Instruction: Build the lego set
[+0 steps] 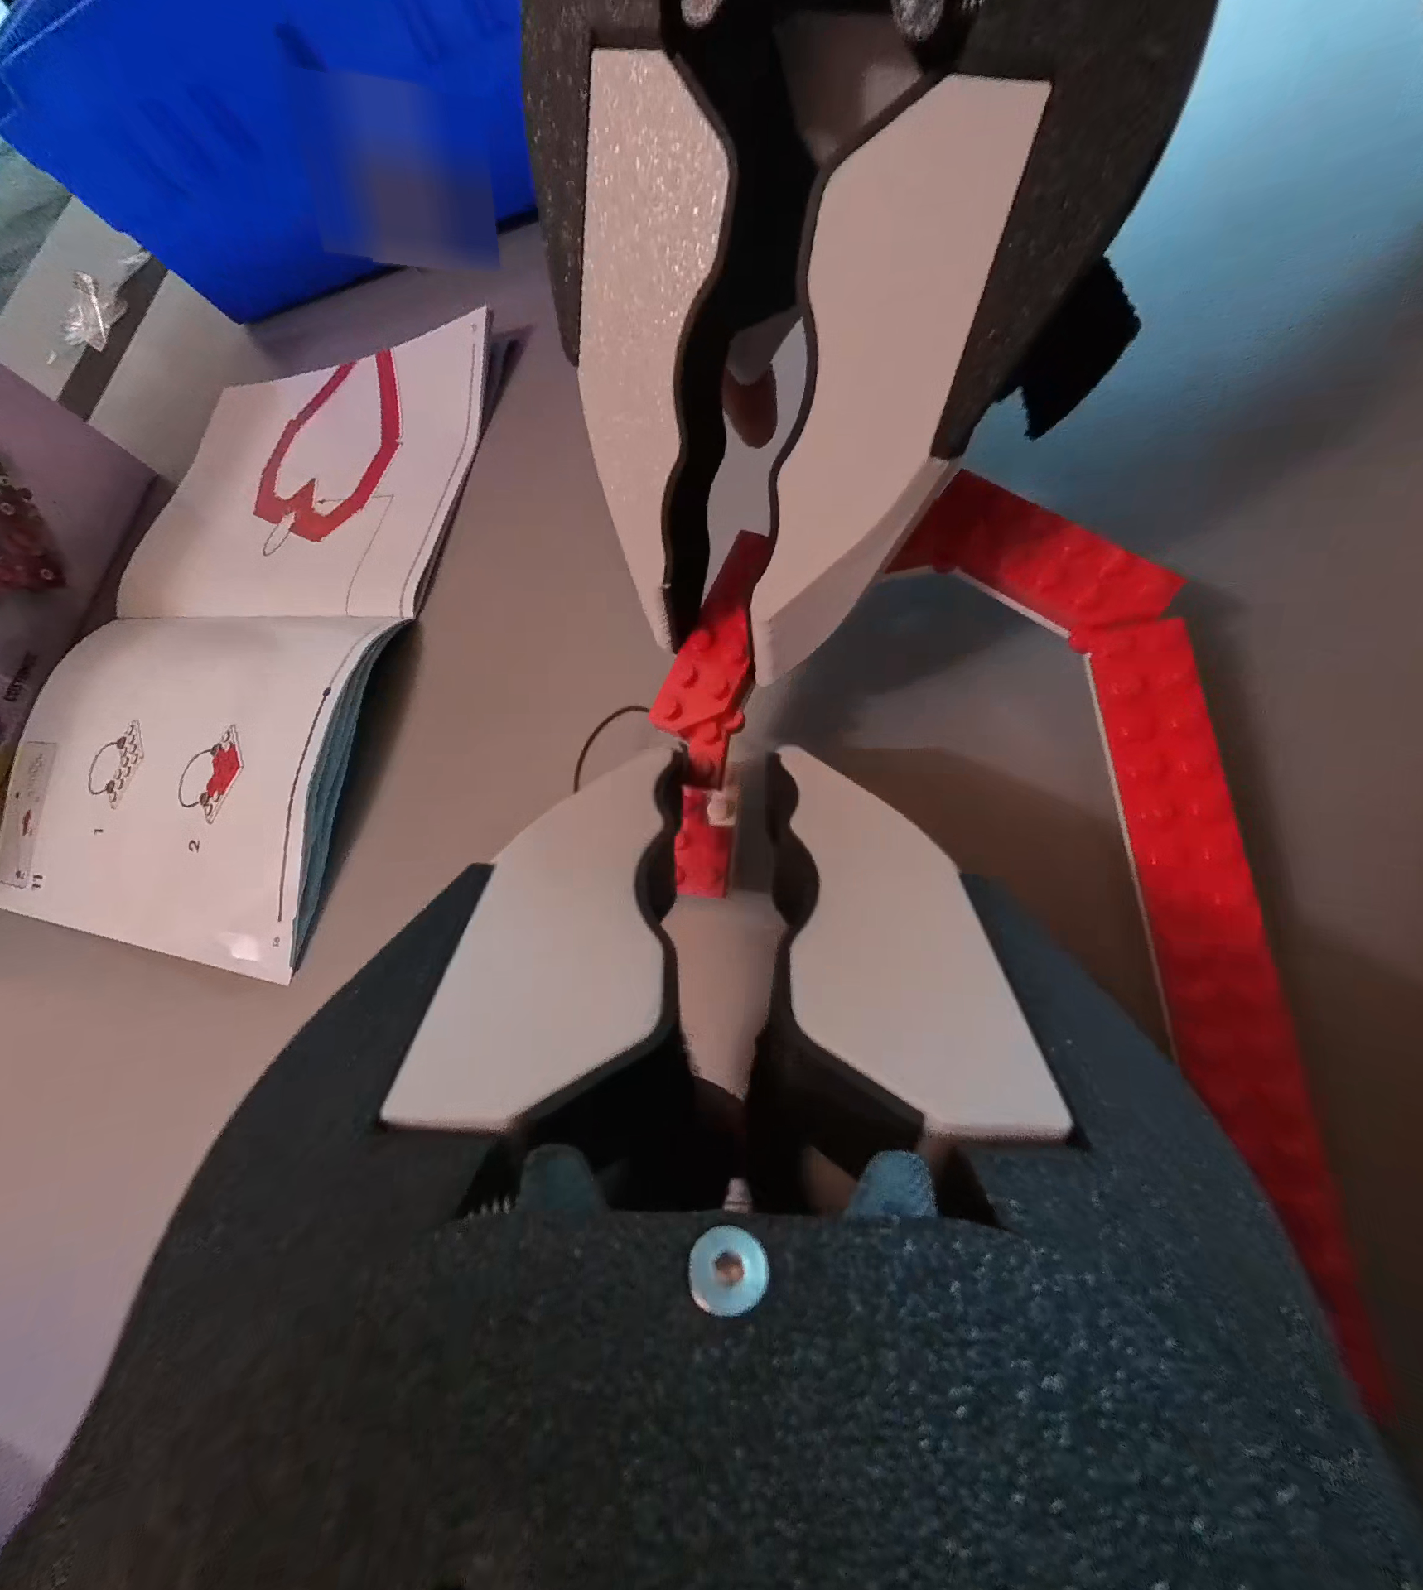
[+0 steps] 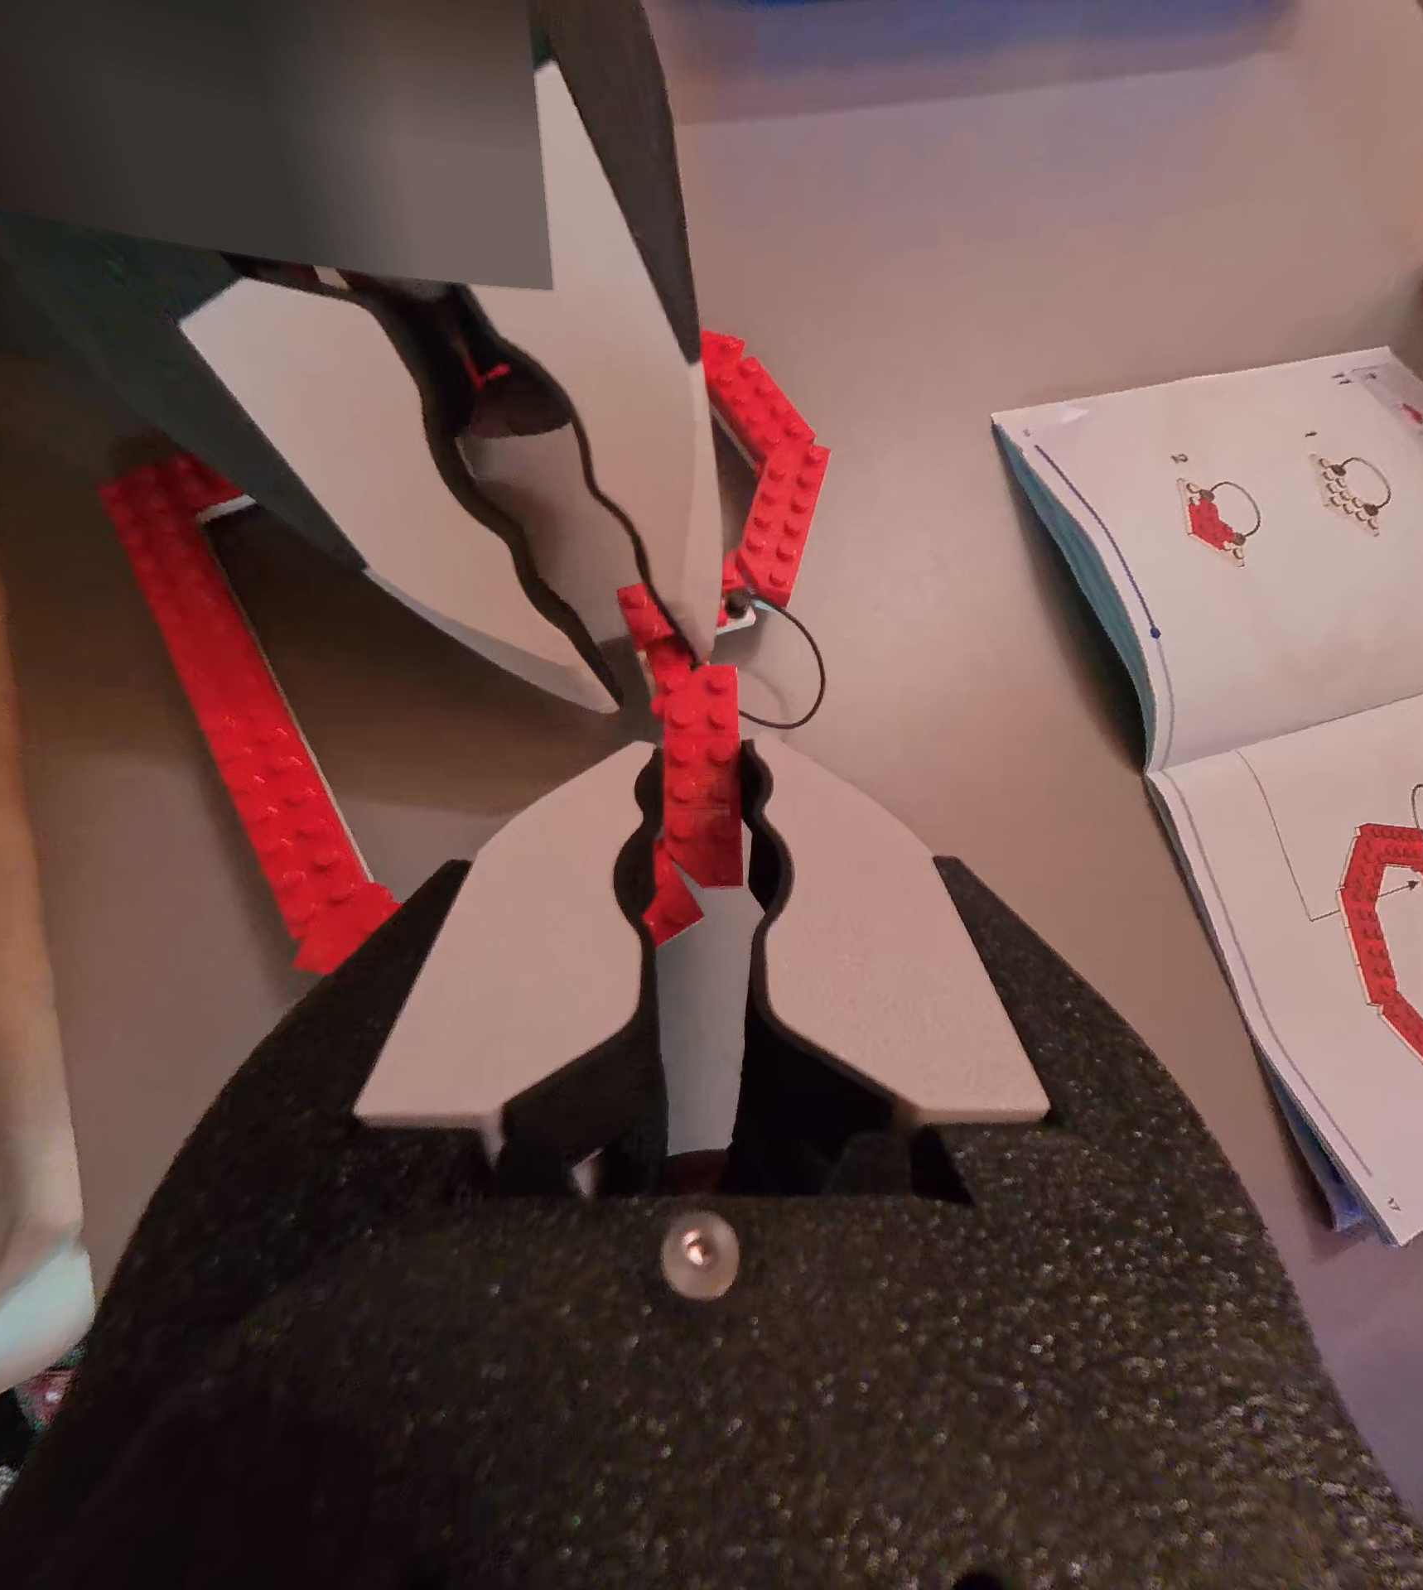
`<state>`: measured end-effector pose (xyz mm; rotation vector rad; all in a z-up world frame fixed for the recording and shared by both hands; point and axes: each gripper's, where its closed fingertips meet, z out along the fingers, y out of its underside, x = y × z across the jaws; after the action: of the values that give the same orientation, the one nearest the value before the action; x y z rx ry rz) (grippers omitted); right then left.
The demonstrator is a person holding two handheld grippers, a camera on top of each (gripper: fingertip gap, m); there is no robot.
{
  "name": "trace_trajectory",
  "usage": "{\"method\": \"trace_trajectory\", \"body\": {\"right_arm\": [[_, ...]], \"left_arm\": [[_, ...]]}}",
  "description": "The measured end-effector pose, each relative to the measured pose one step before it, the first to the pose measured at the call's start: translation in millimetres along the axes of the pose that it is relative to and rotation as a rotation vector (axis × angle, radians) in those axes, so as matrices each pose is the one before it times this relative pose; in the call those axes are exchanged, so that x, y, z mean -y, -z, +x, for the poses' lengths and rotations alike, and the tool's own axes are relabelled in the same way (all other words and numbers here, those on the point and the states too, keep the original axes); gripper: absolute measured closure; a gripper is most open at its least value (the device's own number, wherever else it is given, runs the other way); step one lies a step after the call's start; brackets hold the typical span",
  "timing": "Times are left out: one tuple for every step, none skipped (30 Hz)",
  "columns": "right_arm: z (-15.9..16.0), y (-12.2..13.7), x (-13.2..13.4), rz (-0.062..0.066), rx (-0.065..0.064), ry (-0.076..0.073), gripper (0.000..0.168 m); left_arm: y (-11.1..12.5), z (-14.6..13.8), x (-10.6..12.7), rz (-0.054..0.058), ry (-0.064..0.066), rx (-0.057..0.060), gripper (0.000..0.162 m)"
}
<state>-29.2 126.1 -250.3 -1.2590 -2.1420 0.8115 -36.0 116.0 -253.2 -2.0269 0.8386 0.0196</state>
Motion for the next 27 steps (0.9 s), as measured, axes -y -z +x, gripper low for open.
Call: {"method": "trace_trajectory", "body": {"right_arm": [[-0.29,-0.11,-0.71,-0.0019,-0.0014,-0.0064,0.152],[0.63,-0.23,-0.68,-0.0013,-0.0067,-0.0124,0.152],[1.35,-0.17,-0.04,0.0023,-0.0106,-0.0171,0.152],[1.45,0.03,0.27,0.0044,-0.0103,-0.0203,0.152],[1.26,0.08,0.31,0.0051,-0.0105,-0.0212,0.152],[1.16,0.03,0.60,0.0063,-0.0116,-0.0236,0.152],[0.92,-0.28,0.46,0.0062,-0.0096,-0.0267,0.152],[0.53,-0.40,0.36,0.0062,-0.0088,-0.0276,0.152],[0.15,-0.58,0.03,0.0039,-0.0073,-0.0250,0.152],[-0.24,-0.52,-0.69,0.0010,-0.0051,-0.0171,0.152],[-0.29,-0.40,-1.04,-0.0010,-0.0028,-0.0105,0.152],[-0.06,-0.39,-1.09,-0.0030,-0.0014,-0.0143,0.152],[-0.28,-0.41,-1.51,-0.0057,0.0017,-0.0121,0.152],[-0.28,-0.50,-1.52,-0.0054,0.0020,-0.0048,0.152],[-0.23,-0.60,-1.23,-0.0044,0.0008,-0.0052,0.152],[-0.56,-0.65,-1.31,-0.0063,0.0018,-0.0061,0.152],[-0.64,-0.52,-0.92,-0.0049,0.0000,-0.0060,0.152],[-0.54,-0.63,-0.56,-0.0028,-0.0017,-0.0064,0.152],[-0.35,-0.43,-0.37,-0.0014,-0.0030,-0.0069,0.152],[-0.15,-0.35,-0.17,0.0007,-0.0042,-0.0071,0.152],[-0.50,-0.44,-0.61,-0.0008,-0.0014,-0.0011,0.151],[-0.76,-0.17,-0.78,0.0005,0.0023,0.0033,0.151],[-0.87,0.08,0.18,0.0081,0.0041,-0.0015,0.152],[-0.86,0.39,0.85,0.0119,0.0055,-0.0053,0.152],[-0.04,0.47,0.05,0.0048,0.0001,-0.0046,0.152],[1.22,0.15,-1.24,-0.0048,-0.0092,-0.0034,0.152],[1.09,-0.25,-1.84,-0.0069,-0.0099,-0.0001,0.152]], "left_arm": [[-1.10,-1.88,-0.01,-0.0026,-0.0017,0.0178,0.150],[-0.80,-2.64,-0.21,-0.0026,0.0025,0.0220,0.153],[-0.73,-1.59,-0.08,-0.0020,0.0179,0.0139,0.153],[-0.54,-1.30,0.02,-0.0046,0.0277,0.0131,0.153],[-0.28,-1.25,-0.02,-0.0045,0.0271,0.0147,0.153],[0.00,-1.55,0.15,-0.0031,0.0224,0.0193,0.154],[0.17,-1.06,-0.16,-0.0070,0.0188,0.0182,0.154],[0.15,-0.98,-0.37,-0.0090,0.0170,0.0180,0.154],[0.04,-0.44,-0.58,-0.0103,0.0151,0.0138,0.154],[-0.24,0.23,-0.77,-0.0094,0.0146,0.0095,0.154],[-0.40,0.89,-0.97,-0.0079,0.0170,0.0048,0.154],[-0.71,0.78,-0.71,-0.0077,0.0267,0.0055,0.154],[-0.64,1.24,-1.07,-0.0069,0.0155,0.0019,0.154],[-0.67,1.12,-1.00,-0.0036,0.0126,0.0025,0.154],[-0.50,0.75,-1.04,-0.0064,0.0193,0.0038,0.154],[-0.22,1.11,-1.32,-0.0091,0.0090,0.0019,0.154],[-0.04,0.61,-0.97,-0.0082,0.0030,0.0036,0.154],[-0.02,0.22,-0.87,-0.0084,0.0030,0.0030,0.154],[0.04,0.19,-0.57,-0.0078,-0.0007,0.0023,0.154],[0.02,-0.16,-0.50,-0.0058,0.0008,0.0031,0.154],[-0.15,0.59,-0.60,-0.0067,-0.0054,-0.0038,0.154],[0.45,0.71,-0.39,-0.0016,-0.0220,-0.0085,0.154],[1.64,-0.30,0.63,0.0090,-0.0243,-0.0100,0.154],[3.33,-2.06,1.56,0.0173,-0.0160,-0.0160,0.150],[5.30,-2.66,2.21,0.0292,-0.0278,-0.0295,0.146],[6.56,-5.91,-0.88,0.0201,-0.0210,-0.0204,0.146],[5.72,-6.74,-6.63,-0.0186,-0.0181,-0.0234,0.147]]}}
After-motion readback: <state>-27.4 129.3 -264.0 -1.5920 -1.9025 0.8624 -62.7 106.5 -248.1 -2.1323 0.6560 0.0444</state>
